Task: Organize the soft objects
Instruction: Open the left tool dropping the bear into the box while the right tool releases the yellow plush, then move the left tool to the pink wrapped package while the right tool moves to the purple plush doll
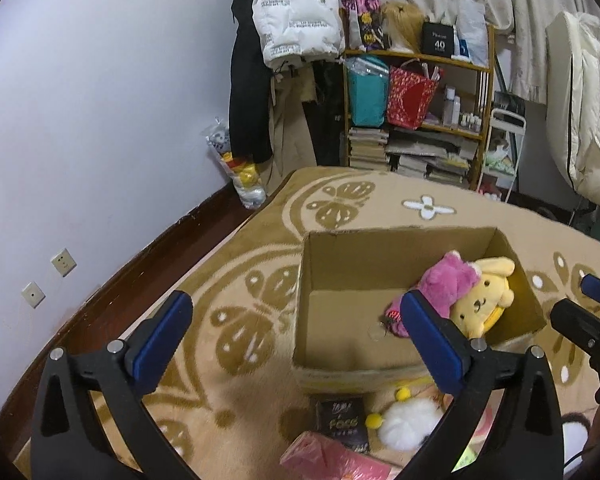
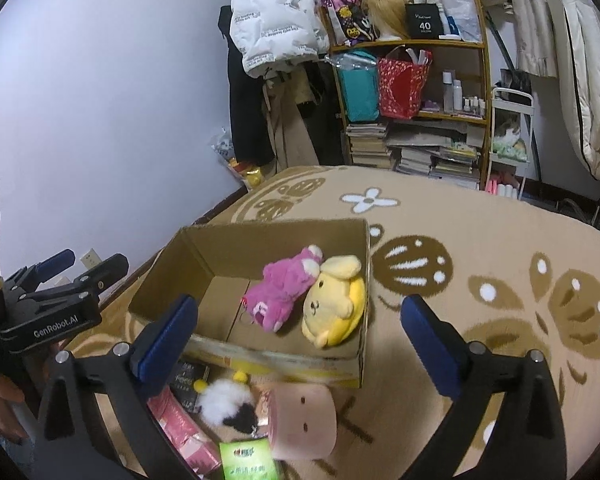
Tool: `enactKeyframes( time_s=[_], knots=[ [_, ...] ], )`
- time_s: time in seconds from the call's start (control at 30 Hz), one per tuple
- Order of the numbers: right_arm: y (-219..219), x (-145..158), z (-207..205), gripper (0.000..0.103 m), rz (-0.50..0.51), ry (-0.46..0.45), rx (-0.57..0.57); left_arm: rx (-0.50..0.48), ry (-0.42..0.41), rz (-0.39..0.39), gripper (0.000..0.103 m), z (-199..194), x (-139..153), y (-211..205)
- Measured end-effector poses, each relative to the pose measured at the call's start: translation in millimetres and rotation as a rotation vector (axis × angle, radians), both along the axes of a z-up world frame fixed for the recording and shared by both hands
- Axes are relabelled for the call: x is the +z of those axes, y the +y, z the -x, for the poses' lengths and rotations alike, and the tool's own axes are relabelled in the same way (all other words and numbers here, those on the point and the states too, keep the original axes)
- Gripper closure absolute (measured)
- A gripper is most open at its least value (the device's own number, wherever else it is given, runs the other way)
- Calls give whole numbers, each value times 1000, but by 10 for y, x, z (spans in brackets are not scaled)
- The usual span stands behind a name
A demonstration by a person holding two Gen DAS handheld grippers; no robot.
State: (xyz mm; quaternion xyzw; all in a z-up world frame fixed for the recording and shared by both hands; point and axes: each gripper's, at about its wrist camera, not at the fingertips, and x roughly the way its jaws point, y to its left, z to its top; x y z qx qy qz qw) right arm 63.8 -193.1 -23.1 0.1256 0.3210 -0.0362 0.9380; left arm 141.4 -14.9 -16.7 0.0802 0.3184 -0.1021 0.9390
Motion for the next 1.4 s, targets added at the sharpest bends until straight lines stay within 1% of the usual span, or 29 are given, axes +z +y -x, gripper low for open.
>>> enactKeyframes(
  time_s=[0.07, 0.2, 0.47, 0.6, 0.73, 0.8, 0.93, 1.17, 1.3, 1.4],
  knots=[
    [36, 11, 35, 0, 10, 9, 11, 0, 12, -9, 0, 28, 9, 25],
    [104, 32, 112, 0, 27, 17, 11, 8, 36, 2, 0, 87, 2, 104],
    [135, 64, 309, 0, -16, 36, -11, 21, 104, 4, 0, 165, -78, 193],
    [150, 73, 403, 0, -46, 49, -24, 17, 131, -8, 0, 232, -136, 208],
    [216, 52, 494, 0, -52, 72, -25, 7, 165, -10, 0, 317, -179, 219],
    [258, 25, 539, 0, -58, 87, -27, 0, 158, -4, 0, 375, -153, 222],
    [327, -30, 625, 0, -87, 114, -24, -6, 138, -24, 0, 495, -117, 217],
    [409, -106, 703, 0, -86, 168, -10, 0, 177, -36, 0, 577, -223, 284],
    [459, -210, 736, 0, -100, 214, -8, 15, 187, -44, 0, 569, -287, 306],
    [513, -256, 738, 0, -84, 241, -5, 13, 214, -51, 0, 537, -360, 302]
  ],
)
